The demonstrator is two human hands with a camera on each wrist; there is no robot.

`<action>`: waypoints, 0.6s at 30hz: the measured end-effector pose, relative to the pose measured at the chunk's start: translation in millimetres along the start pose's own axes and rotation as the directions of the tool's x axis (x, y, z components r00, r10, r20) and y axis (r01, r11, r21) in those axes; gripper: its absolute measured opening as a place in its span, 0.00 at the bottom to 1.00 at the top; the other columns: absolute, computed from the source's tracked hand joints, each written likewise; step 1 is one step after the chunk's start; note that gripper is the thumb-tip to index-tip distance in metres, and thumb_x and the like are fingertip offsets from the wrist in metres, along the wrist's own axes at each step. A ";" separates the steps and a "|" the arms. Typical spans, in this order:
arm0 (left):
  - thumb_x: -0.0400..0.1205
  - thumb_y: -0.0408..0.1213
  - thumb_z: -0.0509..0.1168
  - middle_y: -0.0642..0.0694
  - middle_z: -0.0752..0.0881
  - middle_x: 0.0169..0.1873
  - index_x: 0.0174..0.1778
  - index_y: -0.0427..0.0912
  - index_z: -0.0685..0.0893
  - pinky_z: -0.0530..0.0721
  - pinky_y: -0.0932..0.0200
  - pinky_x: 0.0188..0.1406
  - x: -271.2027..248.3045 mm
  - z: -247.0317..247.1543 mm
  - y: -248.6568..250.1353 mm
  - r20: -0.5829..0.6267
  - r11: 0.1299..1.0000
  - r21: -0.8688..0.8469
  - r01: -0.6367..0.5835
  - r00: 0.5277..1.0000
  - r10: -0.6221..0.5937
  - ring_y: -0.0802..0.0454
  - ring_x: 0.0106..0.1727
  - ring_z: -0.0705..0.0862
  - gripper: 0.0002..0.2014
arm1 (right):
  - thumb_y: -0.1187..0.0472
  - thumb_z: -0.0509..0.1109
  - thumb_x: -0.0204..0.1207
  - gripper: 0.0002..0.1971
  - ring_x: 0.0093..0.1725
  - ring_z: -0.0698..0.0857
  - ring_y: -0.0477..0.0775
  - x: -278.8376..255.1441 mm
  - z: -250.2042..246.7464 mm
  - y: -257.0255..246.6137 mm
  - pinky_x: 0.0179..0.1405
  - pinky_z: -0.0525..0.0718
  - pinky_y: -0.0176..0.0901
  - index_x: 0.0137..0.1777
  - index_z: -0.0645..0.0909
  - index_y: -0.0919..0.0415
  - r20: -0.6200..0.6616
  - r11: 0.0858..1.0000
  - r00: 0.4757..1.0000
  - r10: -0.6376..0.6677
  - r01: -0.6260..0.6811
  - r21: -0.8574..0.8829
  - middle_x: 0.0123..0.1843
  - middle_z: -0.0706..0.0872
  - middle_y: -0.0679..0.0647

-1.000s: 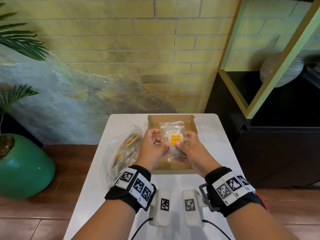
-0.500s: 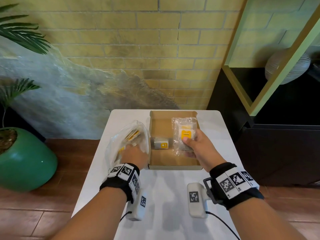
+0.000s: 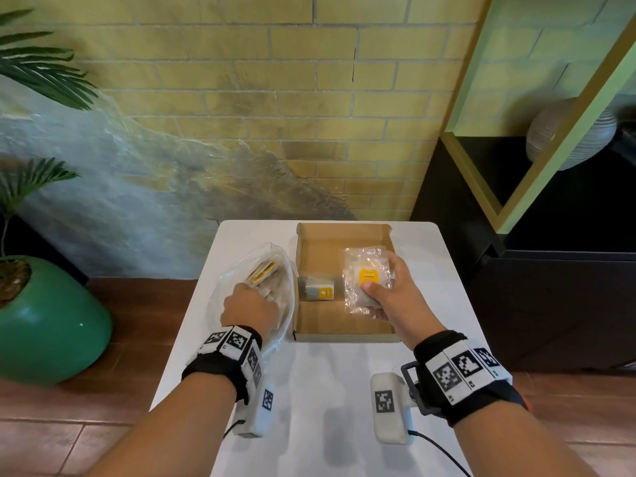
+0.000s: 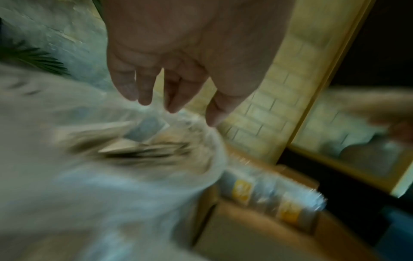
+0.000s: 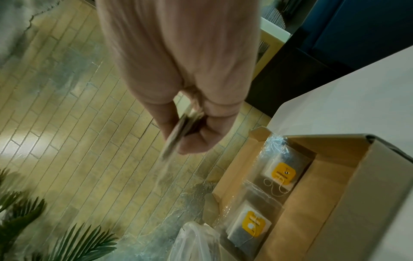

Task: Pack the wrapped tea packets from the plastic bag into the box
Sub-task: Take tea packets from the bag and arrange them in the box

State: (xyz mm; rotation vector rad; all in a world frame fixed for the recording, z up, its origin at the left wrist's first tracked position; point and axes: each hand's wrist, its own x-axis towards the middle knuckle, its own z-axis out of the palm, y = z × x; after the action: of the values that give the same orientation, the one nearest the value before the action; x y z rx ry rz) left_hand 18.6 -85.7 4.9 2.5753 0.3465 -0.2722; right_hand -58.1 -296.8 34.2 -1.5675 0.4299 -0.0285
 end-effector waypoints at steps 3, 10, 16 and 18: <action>0.79 0.34 0.62 0.46 0.77 0.60 0.67 0.36 0.74 0.72 0.61 0.54 -4.2 -5.3 12.3 -0.095 0.963 -0.195 -0.189 0.980 0.173 0.46 0.55 0.80 0.19 | 0.65 0.68 0.77 0.29 0.63 0.81 0.56 3.1 3.0 0.5 0.51 0.87 0.52 0.74 0.67 0.39 0.018 0.999 0.999 -0.027 0.027 -0.044 0.72 0.75 0.50; 0.81 0.31 0.60 0.54 0.70 0.71 0.75 0.46 0.73 0.66 0.79 0.61 -49.4 -2.5 50.5 0.027 0.698 -0.242 -0.674 0.715 0.699 0.63 0.65 0.71 0.24 | 0.58 0.64 0.81 0.08 0.45 0.83 0.46 2.5 14.9 -12.3 0.36 0.84 0.36 0.56 0.83 0.55 0.083 0.998 0.996 0.044 -0.047 0.037 0.45 0.83 0.47; 0.80 0.29 0.61 0.53 0.74 0.72 0.69 0.43 0.80 0.67 0.66 0.73 -65.8 16.5 61.3 0.193 0.584 -0.279 -0.763 0.551 0.812 0.57 0.72 0.71 0.20 | 0.62 0.63 0.81 0.06 0.39 0.82 0.53 10.7 11.2 -12.5 0.40 0.83 0.43 0.44 0.79 0.58 0.044 0.993 0.997 0.069 -0.073 0.096 0.41 0.82 0.57; 0.81 0.30 0.62 0.53 0.77 0.68 0.65 0.44 0.84 0.67 0.66 0.71 -65.2 15.2 64.2 0.187 0.610 -0.347 -0.713 0.585 0.789 0.60 0.68 0.74 0.17 | 0.67 0.60 0.80 0.08 0.39 0.82 0.54 13.2 5.9 -8.4 0.37 0.82 0.44 0.46 0.79 0.55 0.000 0.994 0.997 0.075 -0.075 0.080 0.43 0.83 0.60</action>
State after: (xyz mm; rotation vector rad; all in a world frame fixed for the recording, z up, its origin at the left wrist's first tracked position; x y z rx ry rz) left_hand -26.0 -159.4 39.2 2.1358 -0.8137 -0.2957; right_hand -42.1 -295.1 38.8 -1.4718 0.4839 0.0096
